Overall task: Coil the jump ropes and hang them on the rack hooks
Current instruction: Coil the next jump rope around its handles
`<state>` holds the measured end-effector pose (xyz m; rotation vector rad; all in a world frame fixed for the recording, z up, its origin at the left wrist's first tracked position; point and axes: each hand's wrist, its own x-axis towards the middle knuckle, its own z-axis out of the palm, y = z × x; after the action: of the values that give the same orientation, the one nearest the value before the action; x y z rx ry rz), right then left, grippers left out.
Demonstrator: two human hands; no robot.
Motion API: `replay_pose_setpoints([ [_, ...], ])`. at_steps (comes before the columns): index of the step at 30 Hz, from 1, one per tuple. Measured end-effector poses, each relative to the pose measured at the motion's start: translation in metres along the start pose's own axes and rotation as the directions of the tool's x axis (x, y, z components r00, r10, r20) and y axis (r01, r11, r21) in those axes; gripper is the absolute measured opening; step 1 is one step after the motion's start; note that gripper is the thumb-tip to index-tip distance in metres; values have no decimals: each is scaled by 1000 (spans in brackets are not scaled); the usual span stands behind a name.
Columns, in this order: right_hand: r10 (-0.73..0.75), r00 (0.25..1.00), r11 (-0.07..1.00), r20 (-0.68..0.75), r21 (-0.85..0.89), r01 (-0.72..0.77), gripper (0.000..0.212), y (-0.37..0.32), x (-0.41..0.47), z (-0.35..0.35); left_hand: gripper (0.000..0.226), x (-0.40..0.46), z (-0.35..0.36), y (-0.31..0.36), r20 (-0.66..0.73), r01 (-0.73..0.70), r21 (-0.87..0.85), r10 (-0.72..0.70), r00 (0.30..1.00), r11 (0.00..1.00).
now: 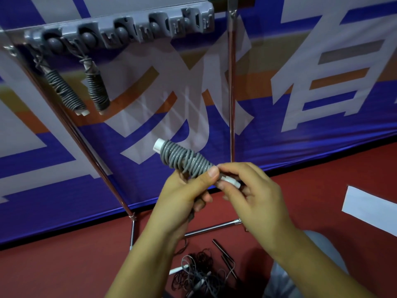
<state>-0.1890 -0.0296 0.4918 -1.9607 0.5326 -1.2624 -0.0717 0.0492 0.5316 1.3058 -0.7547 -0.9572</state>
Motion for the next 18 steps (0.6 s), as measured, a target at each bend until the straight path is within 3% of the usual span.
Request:
replay_pose_setpoints([
  [3, 61, 998, 995, -31, 84, -59, 24, 0, -2, -1, 24, 2, -5, 1, 113, 11, -41, -6, 994, 999],
  [7, 301, 951, 879, -71, 408, -248, 23, -4, 0, -4, 41, -1, -22, -4, 279, 105, -114, -70, 958, 988],
  [10, 355, 931, 848, -81, 447, -285, 23, -3, 3, -6, 27, -3, -28, -7, 263, 167, -91, -138, 955, 982],
  [13, 377, 923, 841, -80, 448, -305, 33, 1, 4, -4, 12, -2, -27, -7, 246, 195, 40, -199, 949, 980],
  [15, 387, 918, 843, -89, 438, -313, 36, 1, 7, -3, 16, 2, -27, -5, 203, 173, 191, -211, 956, 966],
  [18, 390, 915, 865, -103, 382, -326, 34, 3, 11, -4, 21, 13, -30, -1, 55, 83, 451, -121, 991, 889],
])
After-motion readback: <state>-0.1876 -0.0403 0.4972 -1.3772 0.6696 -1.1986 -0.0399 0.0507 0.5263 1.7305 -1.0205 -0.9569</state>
